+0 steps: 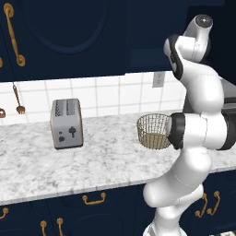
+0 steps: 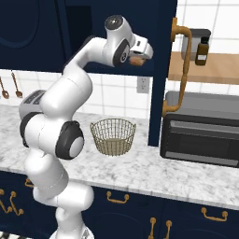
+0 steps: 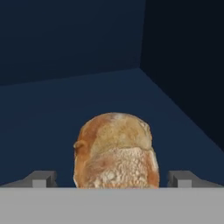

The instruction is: Open the cabinet, pick up the bread from the cabinet and place it in the basket. Then move the basket to the dining counter.

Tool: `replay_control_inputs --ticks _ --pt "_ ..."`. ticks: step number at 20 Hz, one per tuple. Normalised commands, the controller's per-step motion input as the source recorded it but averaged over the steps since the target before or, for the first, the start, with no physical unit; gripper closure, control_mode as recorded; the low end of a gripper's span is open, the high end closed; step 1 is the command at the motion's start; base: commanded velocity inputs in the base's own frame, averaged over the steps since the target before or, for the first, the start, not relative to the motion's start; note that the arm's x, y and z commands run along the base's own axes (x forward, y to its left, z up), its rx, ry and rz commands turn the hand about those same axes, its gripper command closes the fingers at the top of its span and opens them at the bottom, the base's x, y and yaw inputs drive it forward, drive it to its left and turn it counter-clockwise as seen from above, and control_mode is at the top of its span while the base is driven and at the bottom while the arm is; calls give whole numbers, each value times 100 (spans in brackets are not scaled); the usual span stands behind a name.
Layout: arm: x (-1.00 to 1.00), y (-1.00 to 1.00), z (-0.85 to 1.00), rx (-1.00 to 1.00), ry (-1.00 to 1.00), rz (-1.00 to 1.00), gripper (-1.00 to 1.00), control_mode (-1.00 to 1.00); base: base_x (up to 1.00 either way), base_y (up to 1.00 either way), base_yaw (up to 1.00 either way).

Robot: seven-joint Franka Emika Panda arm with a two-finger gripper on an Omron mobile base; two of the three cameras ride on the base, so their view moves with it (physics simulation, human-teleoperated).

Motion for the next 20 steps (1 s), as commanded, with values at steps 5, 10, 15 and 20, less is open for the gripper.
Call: replay_control_inputs --ticks 5,10,15,20 --pt "13 -12 -13 0 0 -3 -100 -100 0 0 0" --pt "5 0 -18 0 0 -2 -100 -100 0 0 0" --pt "1 0 -24 0 0 0 -100 -100 0 0 0" --pt "0 0 -1 0 0 0 -100 -100 0 0 0"
